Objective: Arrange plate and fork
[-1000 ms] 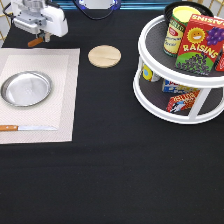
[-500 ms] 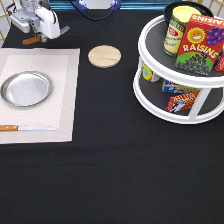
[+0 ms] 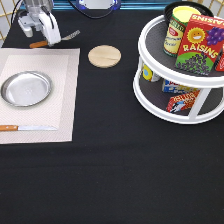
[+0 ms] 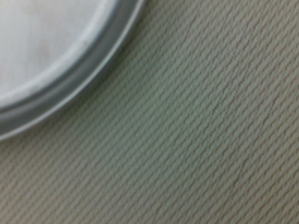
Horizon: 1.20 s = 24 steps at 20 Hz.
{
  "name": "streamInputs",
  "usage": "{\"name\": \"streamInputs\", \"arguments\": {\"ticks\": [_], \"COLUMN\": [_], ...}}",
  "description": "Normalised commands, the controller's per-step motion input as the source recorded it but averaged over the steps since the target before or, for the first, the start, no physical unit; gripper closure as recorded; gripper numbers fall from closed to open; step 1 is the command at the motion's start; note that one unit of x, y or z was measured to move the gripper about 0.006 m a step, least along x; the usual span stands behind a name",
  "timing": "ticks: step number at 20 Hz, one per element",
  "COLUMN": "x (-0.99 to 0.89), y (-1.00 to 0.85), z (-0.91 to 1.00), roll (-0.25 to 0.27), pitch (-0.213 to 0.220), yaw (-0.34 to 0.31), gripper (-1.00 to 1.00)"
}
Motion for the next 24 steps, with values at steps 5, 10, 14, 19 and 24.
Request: {"name": "streamInputs", "arguments": {"ticks": [5,10,14,19,24], "x": [0.19,0.07,0.01,0.07,0.48], "y": [-0.12,-0.3,-0.61,-0.67,-0.77], "z": [0.04,0.07,0.0,-0.09,-0.01], "roll": [0.256,0.115,0.004,-0.001,0.062], "pitch": [0.093,0.111,0.102,0.086,0.085], "yaw": [-0.165,-0.177,-0.142,-0.128,-0.011], "gripper": [1.0,1.0,1.0,1.0,1.0]}}
